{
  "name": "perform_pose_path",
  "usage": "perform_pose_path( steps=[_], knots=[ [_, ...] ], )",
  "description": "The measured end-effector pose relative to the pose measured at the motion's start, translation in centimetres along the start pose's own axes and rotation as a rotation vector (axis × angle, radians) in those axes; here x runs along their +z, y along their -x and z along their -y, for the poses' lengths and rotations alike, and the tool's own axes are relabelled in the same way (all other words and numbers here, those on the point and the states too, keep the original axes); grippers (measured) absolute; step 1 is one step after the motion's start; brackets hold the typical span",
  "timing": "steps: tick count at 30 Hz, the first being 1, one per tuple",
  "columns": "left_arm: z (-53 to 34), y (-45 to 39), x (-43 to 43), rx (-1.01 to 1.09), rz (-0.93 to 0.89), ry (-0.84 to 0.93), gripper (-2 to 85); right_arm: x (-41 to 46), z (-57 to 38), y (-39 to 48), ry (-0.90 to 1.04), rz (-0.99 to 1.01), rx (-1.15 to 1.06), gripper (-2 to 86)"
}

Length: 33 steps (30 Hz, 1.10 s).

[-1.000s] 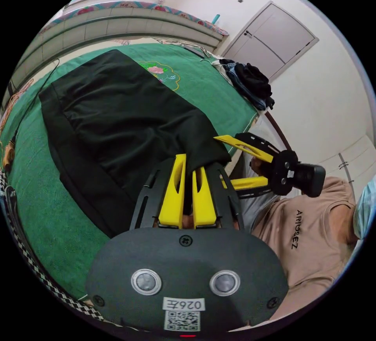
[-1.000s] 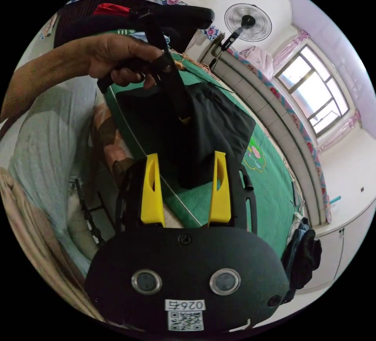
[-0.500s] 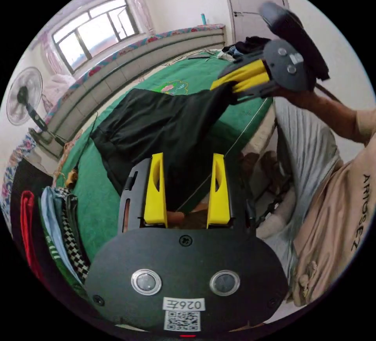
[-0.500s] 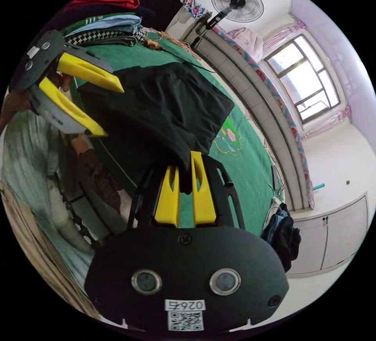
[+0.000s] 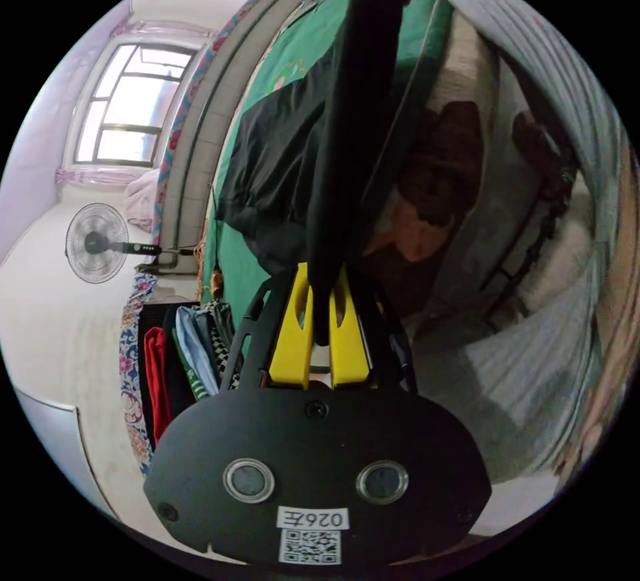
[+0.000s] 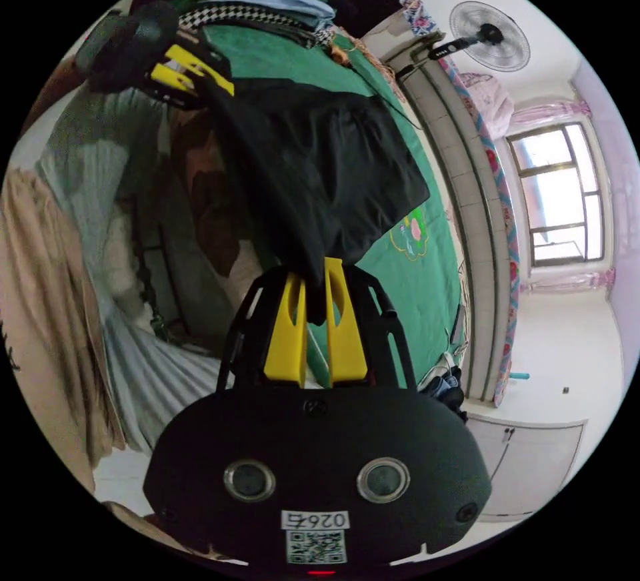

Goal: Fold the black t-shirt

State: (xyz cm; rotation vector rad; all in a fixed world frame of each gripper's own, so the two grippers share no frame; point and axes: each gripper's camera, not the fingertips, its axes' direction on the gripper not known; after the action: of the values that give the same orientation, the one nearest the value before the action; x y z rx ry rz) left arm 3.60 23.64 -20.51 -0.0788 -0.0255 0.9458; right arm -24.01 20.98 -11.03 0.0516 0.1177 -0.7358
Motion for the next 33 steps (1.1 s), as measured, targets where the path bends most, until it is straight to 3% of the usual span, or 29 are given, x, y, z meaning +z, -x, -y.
perform_pose_path(
  steps=[6, 13, 17, 24, 28, 30, 33],
  knots=[
    [-4.0, 6.5, -3.2, -0.162, -0.225, -0.194, 0.3, -1.6, -2.0, -3.7, -0.077, 0.222, 0.084, -0.1],
    [-2.8, 17.7, -0.7, -0.199, -0.19, -0.292, 0.5, -2.0, 0.0, -17.8, -0.208, 0.196, 0.314, 0.1],
    [0.2, 26.0, 4.6, -0.185, -0.217, -0.251, 0.7, 1.2, 3.2, -26.5, -0.165, 0.208, 0.356, 0.1],
    [4.0, 40.3, 19.5, -0.276, -0.571, -0.112, 1.5, 13.0, 10.5, -42.2, 0.01, 0.422, 0.377, 0.3],
    [5.1, 44.8, 26.7, -0.343, -0.695, -0.031, 3.4, 20.5, 13.3, -48.2, 0.138, 0.456, 0.459, 2.1],
    [4.7, 47.2, 30.7, -0.403, -0.842, 0.049, 5.2, 22.8, 13.5, -50.1, 0.202, 0.444, 0.499, 5.8],
    [1.3, 50.3, 31.6, -0.494, -0.917, -0.042, 5.1, 22.3, 11.8, -53.0, 0.156, 0.427, 0.564, 9.1]
  ],
)
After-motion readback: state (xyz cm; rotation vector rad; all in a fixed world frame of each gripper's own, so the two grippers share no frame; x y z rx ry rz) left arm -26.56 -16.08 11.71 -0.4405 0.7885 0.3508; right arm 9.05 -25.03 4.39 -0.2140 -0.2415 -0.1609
